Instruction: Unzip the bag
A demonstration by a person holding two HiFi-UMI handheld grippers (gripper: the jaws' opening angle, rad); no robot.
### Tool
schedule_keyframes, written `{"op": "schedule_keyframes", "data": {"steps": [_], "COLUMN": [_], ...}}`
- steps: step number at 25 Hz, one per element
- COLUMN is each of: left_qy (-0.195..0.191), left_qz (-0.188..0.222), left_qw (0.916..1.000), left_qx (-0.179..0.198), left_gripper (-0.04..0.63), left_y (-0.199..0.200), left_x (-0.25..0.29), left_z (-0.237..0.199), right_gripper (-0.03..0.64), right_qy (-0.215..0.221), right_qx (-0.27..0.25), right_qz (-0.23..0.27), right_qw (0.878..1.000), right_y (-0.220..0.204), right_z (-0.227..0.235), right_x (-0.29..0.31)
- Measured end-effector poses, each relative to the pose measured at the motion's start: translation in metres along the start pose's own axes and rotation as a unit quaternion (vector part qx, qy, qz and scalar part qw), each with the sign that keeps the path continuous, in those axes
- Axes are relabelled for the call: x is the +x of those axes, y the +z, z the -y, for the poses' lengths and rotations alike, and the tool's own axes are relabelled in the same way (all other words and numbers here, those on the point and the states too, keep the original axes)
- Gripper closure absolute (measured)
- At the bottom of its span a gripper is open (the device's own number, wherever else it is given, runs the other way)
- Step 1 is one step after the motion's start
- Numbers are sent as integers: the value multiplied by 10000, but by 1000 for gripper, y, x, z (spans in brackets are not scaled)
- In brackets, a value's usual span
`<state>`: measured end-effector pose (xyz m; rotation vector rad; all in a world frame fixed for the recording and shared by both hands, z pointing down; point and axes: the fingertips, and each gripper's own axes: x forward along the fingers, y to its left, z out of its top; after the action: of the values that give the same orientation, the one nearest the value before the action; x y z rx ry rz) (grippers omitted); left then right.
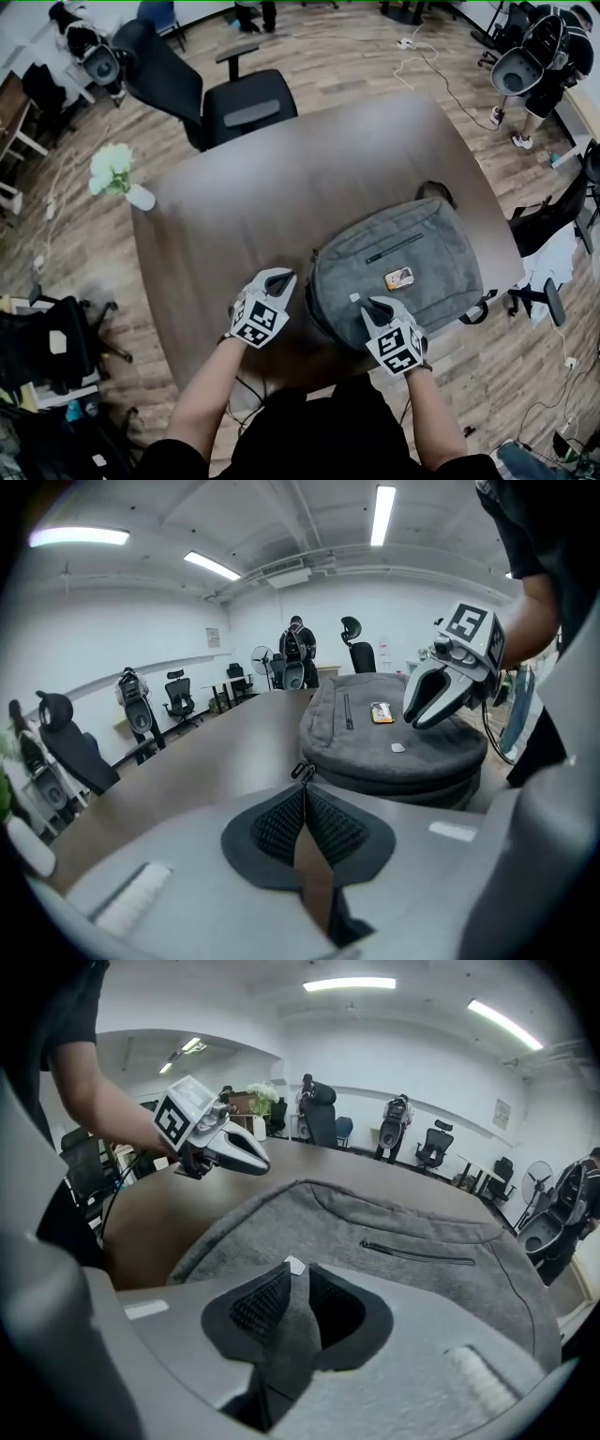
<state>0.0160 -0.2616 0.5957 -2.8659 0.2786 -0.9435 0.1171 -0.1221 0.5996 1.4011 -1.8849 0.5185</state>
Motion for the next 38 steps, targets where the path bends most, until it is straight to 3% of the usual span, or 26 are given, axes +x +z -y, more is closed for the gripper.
{"op": "schedule_keyframes", "data": {"steps": [6, 9, 15, 22, 26, 35, 38], "left_qy": [-207, -525, -1389, -1568, -1664, -2215, -2167], "left_qz": [-311, -364, -721, -848, -909, -1244, -1226], "left_qw": [9967, 9925, 9634, 9353, 9153, 8945, 9044], "left_qx": [723, 1044, 2178, 3057, 3553, 3679, 3464], "left_gripper": [518, 503, 478, 453, 488, 532, 541], "left_y": [1, 1, -4, -8, -9, -7, -5], "left_x": [32, 44, 59, 67, 68, 74, 72], "left_z": [-11, -9, 10, 20, 26, 24, 23], "right_gripper": [488, 436, 430, 428, 428, 430, 430], "right_qy": [329, 529, 667, 651, 652, 682, 664], "right_qx": [-171, -213, 63, -20, -79, -148, -125], "right_qz": [-267, -512, -719, -758, -783, -849, -841], "right_qw": [9990, 9971, 9952, 9950, 9948, 9939, 9942], "right_y": [-1, -7, -13, -17, -17, -17, -18], "right_z": [4, 1, 0, 0, -1, -1, -2], "right_x": [17, 25, 32, 33, 34, 35, 35]}}
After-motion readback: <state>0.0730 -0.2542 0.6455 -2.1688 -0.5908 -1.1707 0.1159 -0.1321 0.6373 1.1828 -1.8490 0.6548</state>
